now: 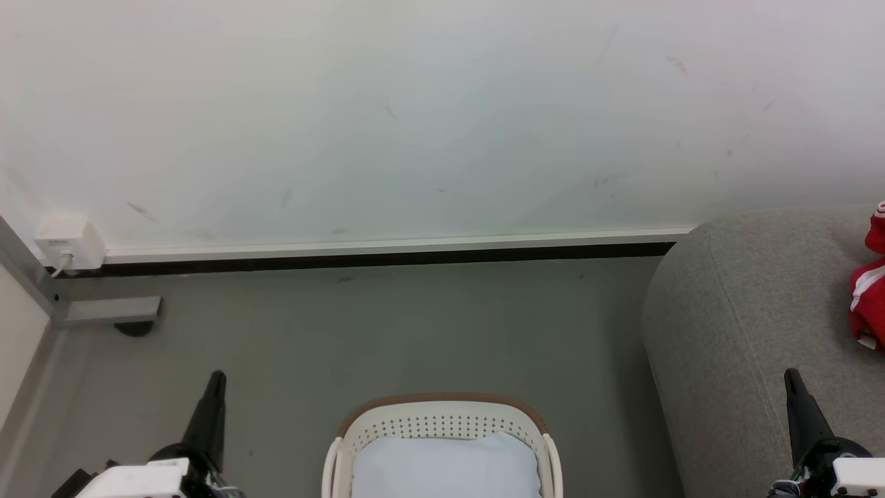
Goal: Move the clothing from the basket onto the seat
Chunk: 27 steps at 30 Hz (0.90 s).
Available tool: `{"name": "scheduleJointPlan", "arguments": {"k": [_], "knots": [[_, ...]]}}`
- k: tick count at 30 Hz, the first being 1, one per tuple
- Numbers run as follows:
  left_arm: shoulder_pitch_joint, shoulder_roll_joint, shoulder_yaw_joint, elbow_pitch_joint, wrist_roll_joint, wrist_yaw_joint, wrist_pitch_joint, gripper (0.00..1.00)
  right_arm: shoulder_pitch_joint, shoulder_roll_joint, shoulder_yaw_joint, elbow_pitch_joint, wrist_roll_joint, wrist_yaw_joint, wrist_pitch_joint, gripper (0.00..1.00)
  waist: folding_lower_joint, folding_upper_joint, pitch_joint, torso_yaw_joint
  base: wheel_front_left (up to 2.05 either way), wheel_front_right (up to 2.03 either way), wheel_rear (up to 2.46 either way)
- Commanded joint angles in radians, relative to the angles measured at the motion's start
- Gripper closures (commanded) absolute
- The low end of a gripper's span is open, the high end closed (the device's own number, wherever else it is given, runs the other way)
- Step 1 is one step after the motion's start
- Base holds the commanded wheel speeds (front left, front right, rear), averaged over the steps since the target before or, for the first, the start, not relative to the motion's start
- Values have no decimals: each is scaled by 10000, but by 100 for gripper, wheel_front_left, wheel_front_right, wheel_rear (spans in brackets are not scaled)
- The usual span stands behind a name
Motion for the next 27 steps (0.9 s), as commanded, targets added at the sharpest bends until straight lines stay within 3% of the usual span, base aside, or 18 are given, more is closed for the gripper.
{"name": "scheduleJointPlan", "arguments": {"k": [1,27], "knots": [[-94,65,30,-31,-134,-19,38,100,-124,-73,-38,-49,15,-21,33,100,0,-1,-1,0,0,0,0],[-93,65,27,-32,-135,-19,36,100,-123,-73,-36,-47,16,-21,31,100,0,-1,-1,0,0,0,0]]}}
